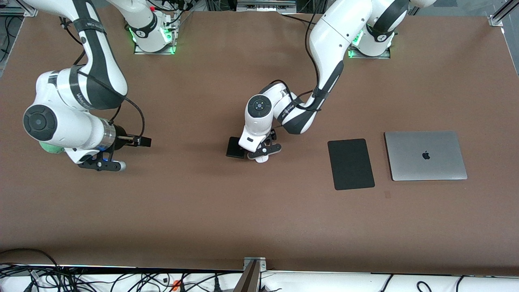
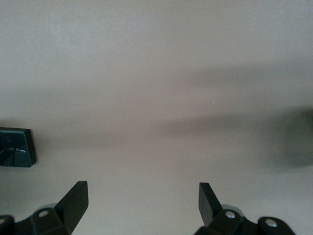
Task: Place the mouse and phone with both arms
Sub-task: 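Grasp the white mouse with the left gripper while the right gripper nears the phone, then carry the mouse to the mousepad while the right gripper grasps the phone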
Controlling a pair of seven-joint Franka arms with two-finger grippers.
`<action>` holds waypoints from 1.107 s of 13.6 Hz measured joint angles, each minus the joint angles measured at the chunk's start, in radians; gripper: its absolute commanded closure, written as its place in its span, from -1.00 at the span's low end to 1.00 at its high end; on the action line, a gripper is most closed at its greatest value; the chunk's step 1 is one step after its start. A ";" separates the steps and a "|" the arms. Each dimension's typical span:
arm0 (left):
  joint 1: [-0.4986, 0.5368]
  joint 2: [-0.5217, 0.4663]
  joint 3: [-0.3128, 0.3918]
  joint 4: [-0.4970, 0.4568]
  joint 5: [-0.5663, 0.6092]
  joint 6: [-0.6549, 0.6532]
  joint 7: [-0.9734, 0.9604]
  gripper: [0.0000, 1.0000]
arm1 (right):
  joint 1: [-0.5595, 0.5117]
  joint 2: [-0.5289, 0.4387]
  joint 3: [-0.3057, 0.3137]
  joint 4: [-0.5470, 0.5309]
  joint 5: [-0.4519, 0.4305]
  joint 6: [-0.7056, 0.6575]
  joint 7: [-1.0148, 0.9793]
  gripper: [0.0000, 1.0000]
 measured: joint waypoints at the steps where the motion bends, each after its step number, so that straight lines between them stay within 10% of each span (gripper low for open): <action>1: 0.000 0.001 0.001 0.000 0.003 0.000 0.003 -0.70 | 0.008 0.002 0.000 -0.001 0.000 0.006 0.013 -1.00; 6: 0.002 0.005 0.006 0.000 0.026 0.000 0.061 0.13 | 0.035 0.005 0.000 -0.008 0.000 0.019 0.036 -1.00; 15: 0.175 -0.048 0.011 0.003 0.027 -0.071 0.315 0.30 | 0.060 0.008 0.001 -0.027 0.000 0.055 0.076 -1.00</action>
